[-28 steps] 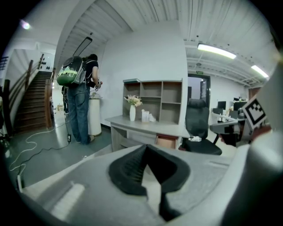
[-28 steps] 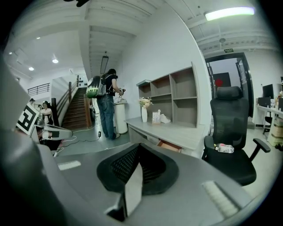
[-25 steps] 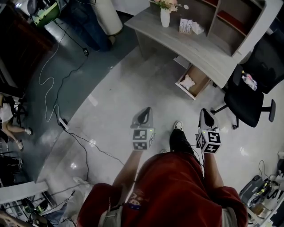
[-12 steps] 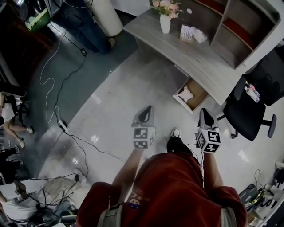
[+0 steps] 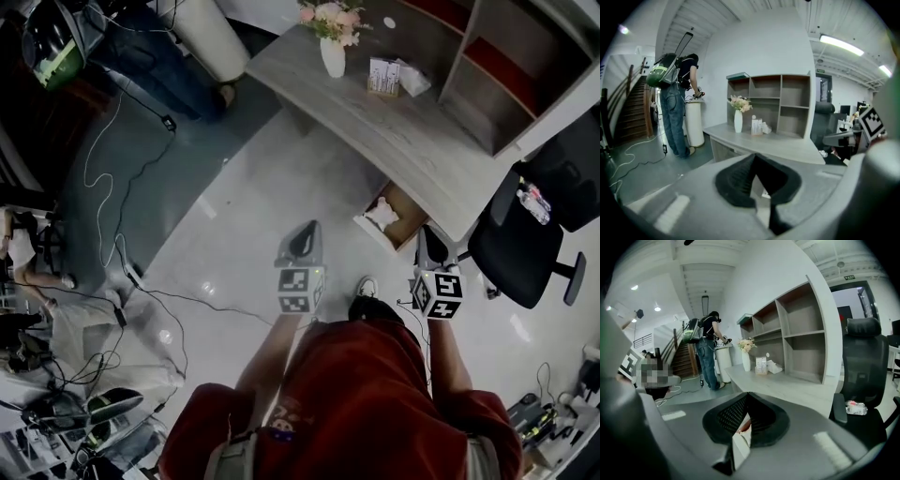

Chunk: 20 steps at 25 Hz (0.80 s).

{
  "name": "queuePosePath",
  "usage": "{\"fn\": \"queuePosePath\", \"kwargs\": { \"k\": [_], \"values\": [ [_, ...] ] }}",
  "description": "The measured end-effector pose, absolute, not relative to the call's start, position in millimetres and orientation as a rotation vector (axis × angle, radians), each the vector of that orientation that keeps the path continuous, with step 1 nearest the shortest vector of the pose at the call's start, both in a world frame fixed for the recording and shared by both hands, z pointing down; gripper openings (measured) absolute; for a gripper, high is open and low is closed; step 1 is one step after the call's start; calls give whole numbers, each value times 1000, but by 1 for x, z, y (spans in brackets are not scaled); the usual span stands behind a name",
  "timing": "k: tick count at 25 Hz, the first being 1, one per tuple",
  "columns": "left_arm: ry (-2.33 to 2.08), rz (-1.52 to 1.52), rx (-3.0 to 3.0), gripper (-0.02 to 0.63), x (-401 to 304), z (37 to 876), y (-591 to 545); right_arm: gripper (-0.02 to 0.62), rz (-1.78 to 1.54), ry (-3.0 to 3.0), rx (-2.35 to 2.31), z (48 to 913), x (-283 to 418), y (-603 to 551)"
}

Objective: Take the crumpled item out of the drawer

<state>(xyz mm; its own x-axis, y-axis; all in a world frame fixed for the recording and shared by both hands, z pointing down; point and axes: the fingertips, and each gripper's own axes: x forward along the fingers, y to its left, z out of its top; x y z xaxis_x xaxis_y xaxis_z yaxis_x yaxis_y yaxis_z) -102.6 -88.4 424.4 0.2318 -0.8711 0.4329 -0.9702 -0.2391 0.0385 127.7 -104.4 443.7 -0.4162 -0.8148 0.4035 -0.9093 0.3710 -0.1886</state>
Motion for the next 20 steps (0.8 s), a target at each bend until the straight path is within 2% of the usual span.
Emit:
{"fn": "queuePosePath", "kwargs": {
  "k": [7,20],
  "values": [
    [-1723,473,2196,-3,-82,430,-112,0,571,-2410,1465,458,134,-128],
    [-1706,460,2218,-3,-90,438,-139,0,585,-2392,1479,467,122,-154]
  ]
}}
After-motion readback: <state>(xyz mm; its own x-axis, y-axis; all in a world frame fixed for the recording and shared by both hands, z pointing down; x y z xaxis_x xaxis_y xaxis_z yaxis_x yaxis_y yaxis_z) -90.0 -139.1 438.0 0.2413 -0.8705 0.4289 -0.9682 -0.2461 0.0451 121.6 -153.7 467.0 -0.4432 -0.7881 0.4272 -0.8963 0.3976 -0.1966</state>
